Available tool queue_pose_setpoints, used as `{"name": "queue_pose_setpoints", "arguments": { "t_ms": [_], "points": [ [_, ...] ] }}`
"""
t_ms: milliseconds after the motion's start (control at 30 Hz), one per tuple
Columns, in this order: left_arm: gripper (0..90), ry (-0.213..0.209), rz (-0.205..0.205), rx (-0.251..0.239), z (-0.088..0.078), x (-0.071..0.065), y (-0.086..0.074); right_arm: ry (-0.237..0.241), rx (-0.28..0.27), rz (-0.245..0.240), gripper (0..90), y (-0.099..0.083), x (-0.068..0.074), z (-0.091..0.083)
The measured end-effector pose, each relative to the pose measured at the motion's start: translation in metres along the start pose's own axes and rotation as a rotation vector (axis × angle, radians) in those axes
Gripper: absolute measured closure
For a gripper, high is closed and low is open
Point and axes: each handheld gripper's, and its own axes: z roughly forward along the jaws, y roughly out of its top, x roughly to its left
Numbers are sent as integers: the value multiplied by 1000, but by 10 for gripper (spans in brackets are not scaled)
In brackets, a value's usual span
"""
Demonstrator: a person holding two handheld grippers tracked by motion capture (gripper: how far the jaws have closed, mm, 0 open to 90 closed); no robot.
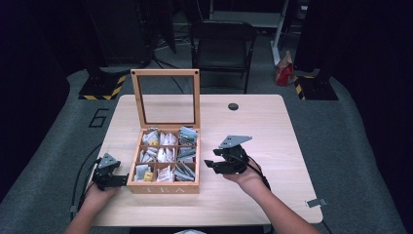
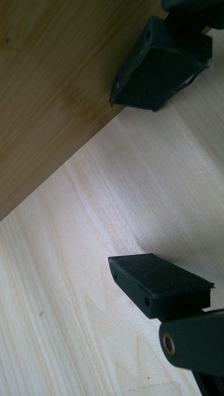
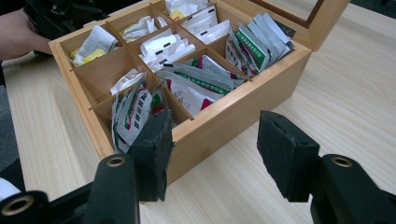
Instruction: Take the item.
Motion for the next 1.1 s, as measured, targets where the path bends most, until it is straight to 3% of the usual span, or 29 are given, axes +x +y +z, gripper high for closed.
{"name": "queue_pose_setpoints", "arguments": {
  "t_ms": [1100],
  "points": [
    [183,-1,-1,0,0,0,0,104,57,-83,633,7,32,48]
  ]
}}
